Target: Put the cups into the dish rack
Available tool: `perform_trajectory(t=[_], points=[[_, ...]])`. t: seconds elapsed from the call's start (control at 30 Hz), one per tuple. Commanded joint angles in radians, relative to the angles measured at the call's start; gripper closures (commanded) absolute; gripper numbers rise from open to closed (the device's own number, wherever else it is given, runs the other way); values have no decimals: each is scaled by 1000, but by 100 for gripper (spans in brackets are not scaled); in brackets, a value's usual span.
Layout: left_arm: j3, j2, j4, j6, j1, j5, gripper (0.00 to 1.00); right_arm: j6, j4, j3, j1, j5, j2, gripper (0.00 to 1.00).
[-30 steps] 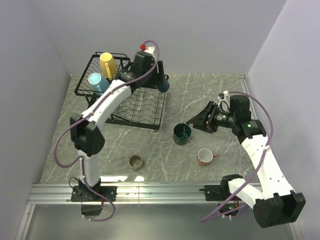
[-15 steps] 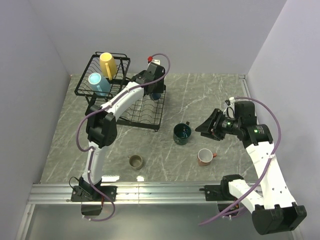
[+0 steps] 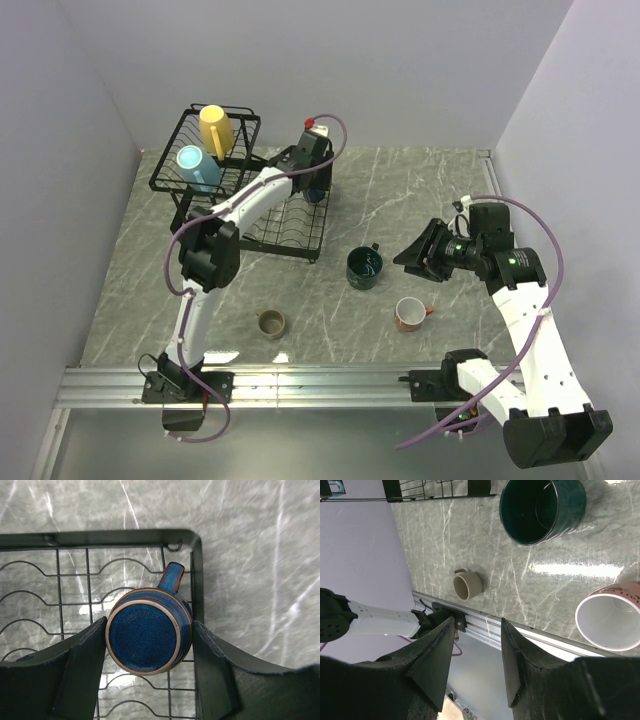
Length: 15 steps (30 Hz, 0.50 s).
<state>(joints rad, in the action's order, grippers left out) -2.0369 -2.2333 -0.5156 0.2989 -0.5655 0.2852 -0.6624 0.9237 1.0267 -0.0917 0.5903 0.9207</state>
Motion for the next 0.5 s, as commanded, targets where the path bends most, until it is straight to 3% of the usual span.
perform_trajectory(t=[0.0,0.23,0.47], points=[[9,12,74,-66,-7,-11,100,3,10,19,7,-15,0,51],[98,38,157,-96,-14,-35,100,14,29,21,10,-21,3,51],[57,-2,193,-129,-16,-66,100,18,43,19,10,-21,6,52]])
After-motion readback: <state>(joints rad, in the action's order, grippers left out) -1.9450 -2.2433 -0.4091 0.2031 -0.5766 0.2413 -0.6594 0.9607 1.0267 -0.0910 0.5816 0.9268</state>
